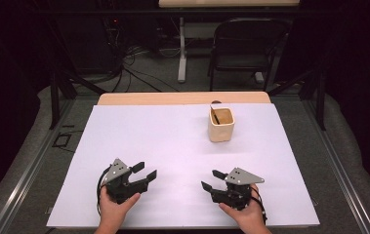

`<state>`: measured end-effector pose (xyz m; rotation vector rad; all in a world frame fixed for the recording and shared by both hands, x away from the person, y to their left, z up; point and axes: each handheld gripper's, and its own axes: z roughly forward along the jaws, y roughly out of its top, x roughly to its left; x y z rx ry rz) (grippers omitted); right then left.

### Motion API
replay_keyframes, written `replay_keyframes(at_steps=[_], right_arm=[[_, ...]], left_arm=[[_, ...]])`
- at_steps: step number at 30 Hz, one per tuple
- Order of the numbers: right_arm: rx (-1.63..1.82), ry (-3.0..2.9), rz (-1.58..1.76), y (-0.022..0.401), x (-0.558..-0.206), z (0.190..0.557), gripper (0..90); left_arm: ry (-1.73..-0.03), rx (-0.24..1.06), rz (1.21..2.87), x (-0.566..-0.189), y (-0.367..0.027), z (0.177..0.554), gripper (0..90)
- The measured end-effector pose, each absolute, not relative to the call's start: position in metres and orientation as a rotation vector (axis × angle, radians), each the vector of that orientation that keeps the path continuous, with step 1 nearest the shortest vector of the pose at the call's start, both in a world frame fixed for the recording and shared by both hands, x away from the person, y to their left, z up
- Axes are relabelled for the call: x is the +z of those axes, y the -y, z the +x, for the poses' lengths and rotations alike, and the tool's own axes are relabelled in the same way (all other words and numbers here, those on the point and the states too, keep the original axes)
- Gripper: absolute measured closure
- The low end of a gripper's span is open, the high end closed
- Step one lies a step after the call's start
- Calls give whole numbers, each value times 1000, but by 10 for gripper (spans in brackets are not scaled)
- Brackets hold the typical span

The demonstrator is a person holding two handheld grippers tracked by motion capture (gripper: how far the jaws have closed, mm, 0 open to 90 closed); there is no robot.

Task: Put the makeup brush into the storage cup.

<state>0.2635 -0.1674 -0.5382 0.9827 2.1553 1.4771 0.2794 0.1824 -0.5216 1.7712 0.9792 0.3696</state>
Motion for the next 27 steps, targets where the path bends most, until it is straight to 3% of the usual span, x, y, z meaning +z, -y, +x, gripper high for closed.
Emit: replay_keyframes(at_steps=[27], right_arm=[[1475, -2185, 1015, 167, -545, 266, 418]], left_arm=[[-996, 363, 1772, -524, -185, 283, 396]])
